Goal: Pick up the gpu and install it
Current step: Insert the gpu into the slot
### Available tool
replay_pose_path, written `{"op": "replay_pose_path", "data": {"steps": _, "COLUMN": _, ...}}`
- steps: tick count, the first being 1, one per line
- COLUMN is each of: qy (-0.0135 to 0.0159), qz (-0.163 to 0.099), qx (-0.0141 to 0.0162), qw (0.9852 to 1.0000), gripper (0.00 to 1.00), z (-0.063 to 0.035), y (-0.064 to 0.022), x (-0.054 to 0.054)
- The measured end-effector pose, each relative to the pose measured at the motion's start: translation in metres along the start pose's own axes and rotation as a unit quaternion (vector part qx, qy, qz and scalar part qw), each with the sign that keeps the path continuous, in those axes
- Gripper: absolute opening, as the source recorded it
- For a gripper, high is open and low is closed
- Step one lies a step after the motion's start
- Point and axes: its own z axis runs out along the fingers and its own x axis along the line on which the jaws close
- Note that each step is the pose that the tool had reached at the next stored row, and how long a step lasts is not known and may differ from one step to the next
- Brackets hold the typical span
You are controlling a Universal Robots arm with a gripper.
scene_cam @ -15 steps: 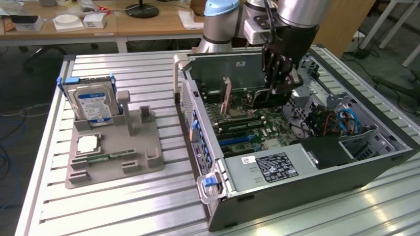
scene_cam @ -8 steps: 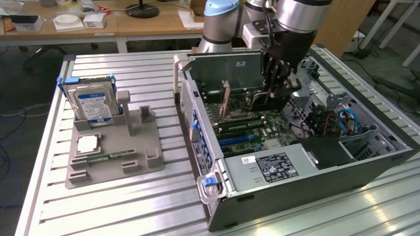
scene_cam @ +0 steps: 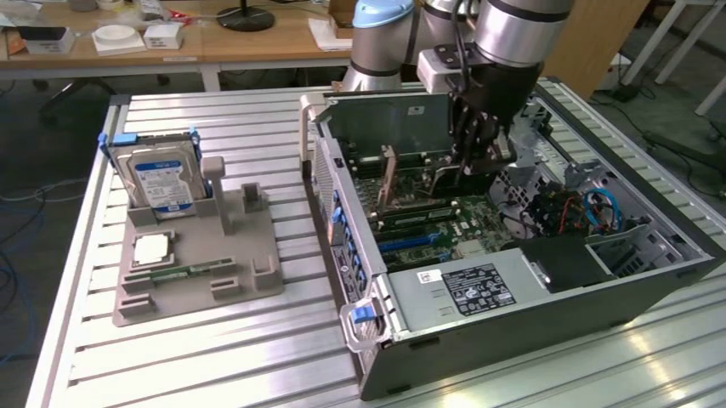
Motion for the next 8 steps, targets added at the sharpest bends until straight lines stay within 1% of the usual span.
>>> {"op": "replay_pose_path", "data": {"steps": 3, "qy": -0.0013, "qz": 0.000, "qx": -0.0001, "qw": 1.0000, "gripper": 0.25, "z": 0.0051, "y": 0.0004, "x": 0.0005}}
{"op": "replay_pose_path", "data": {"steps": 5, "qy": -0.0029, "qz": 0.000, "qx": 0.0000, "qw": 1.0000, "gripper": 0.25, "z": 0.0073, "y": 0.0006, "x": 0.0007}}
{"op": "replay_pose_path", "data": {"steps": 8, "qy": -0.0040, "qz": 0.000, "qx": 0.0000, "qw": 1.0000, "gripper": 0.25, "z": 0.0093, "y": 0.0010, "x": 0.0009}}
